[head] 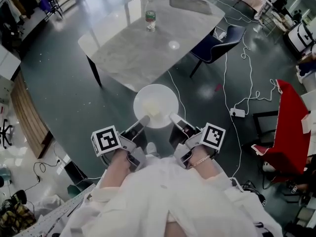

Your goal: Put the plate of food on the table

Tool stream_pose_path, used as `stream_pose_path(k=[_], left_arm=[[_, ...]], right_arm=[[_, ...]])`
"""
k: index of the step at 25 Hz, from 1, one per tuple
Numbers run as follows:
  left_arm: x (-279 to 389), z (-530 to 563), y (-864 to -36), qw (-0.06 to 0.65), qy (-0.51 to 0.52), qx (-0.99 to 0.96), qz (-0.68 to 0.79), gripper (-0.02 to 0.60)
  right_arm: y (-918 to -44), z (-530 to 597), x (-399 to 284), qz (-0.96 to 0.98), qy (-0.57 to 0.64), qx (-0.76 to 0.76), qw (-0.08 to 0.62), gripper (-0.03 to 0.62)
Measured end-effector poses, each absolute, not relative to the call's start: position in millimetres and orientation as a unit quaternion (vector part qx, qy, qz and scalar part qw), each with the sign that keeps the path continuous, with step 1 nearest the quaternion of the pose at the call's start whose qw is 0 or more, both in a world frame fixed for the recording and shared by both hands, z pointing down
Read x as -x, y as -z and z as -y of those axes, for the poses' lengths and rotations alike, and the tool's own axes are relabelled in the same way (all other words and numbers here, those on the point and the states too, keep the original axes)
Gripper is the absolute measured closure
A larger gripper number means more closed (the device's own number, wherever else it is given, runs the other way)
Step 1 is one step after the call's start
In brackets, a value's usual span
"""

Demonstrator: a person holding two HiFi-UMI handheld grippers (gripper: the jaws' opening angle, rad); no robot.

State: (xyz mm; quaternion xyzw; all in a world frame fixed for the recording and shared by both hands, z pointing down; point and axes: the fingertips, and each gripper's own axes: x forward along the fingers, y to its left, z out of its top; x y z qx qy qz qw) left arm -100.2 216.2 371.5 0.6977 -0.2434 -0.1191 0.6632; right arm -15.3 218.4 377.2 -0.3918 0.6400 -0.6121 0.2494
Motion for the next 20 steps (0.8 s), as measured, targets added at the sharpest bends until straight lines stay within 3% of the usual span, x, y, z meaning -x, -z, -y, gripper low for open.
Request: stream_pose_path(k=[13,20], left_arm=[[91.2,-154.8,-378.5,0.689,0.090,-0.683,0.228,0.548],[96.0,-164.5,-383.7,0.668,0.092,-0.702,0.230,0.548]], right_arm=[[-382.9,-160.2,7.9,-0.612,0.623,0.416,0.251,0.580],[-384.4,-170.9,9.9,-0.629,0.612,0.410,0.249,0.580]])
